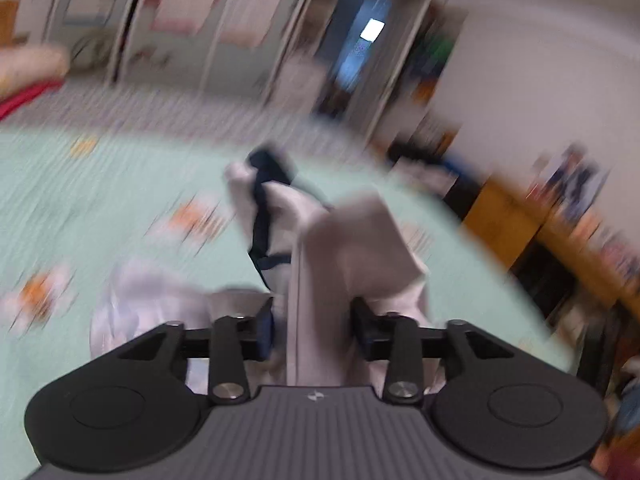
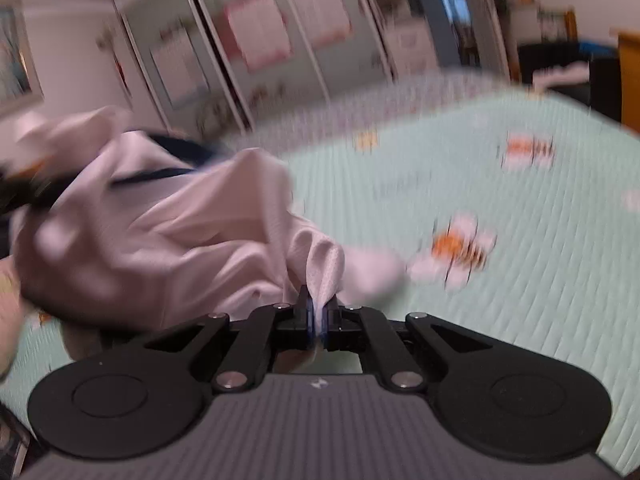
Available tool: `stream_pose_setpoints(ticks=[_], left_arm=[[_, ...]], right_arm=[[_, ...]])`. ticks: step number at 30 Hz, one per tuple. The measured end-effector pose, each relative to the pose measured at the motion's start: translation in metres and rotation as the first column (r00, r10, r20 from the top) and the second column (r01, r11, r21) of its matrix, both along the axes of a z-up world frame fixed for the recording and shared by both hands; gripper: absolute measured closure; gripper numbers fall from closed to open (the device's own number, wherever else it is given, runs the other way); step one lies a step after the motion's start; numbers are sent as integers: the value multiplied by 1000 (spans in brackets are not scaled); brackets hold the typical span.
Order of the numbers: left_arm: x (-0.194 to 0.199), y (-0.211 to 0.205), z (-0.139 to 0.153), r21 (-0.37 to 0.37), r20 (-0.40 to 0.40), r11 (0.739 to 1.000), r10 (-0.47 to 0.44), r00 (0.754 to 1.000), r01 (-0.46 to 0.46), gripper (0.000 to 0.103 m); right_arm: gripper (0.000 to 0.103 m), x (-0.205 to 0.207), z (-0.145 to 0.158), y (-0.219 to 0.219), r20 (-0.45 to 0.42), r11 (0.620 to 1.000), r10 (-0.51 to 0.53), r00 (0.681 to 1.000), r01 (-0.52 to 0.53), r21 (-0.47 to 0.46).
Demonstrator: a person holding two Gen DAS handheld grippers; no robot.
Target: Fold clothes
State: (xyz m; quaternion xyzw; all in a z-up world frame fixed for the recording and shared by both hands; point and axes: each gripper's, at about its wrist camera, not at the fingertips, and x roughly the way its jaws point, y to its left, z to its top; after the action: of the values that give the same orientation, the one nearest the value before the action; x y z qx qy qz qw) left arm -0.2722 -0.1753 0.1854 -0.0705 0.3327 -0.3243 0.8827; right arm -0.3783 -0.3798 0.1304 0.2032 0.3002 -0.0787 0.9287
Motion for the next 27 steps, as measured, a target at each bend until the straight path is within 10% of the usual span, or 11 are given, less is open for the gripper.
stream_pose_setpoints(ticks=[7, 14, 20, 27], left_arm=[[-4, 72, -97, 27, -257, 985, 171, 951, -170, 58], [7, 113, -98, -67, -265, 952, 270, 926, -297, 53], [29, 101, -91, -104, -262, 945, 276, 925, -312, 48], [68, 51, -98, 11, -245, 967, 250, 937, -256, 46]], right_arm=[[84, 9, -75, -17, -270, 994, -104, 957, 105, -11], [73, -25, -29, -10, -118, 984, -175, 977, 168, -68], [63, -6, 2, 28, -19, 992, 17, 1000, -19, -122], [59, 28, -8, 40, -43, 985, 91, 995, -96, -141]])
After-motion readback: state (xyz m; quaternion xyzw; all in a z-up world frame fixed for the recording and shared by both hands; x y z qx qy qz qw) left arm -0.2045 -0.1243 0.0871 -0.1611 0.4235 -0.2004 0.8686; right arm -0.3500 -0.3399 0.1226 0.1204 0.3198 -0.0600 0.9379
